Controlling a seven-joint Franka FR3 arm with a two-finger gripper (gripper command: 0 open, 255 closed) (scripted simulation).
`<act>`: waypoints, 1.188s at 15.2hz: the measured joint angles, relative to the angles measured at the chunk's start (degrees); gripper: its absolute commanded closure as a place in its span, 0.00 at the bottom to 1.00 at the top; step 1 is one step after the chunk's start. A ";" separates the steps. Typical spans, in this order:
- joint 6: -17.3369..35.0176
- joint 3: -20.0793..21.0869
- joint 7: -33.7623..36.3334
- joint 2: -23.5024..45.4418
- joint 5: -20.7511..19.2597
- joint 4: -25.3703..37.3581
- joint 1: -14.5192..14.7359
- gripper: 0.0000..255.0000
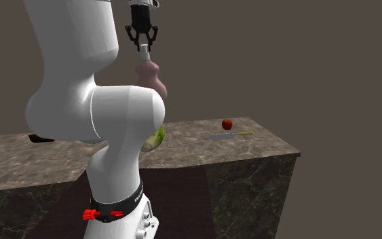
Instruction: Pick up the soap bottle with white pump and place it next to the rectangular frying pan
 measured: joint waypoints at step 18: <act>10.88 13.77 23.35 6.39 1.00 -4.67 9.66 1.00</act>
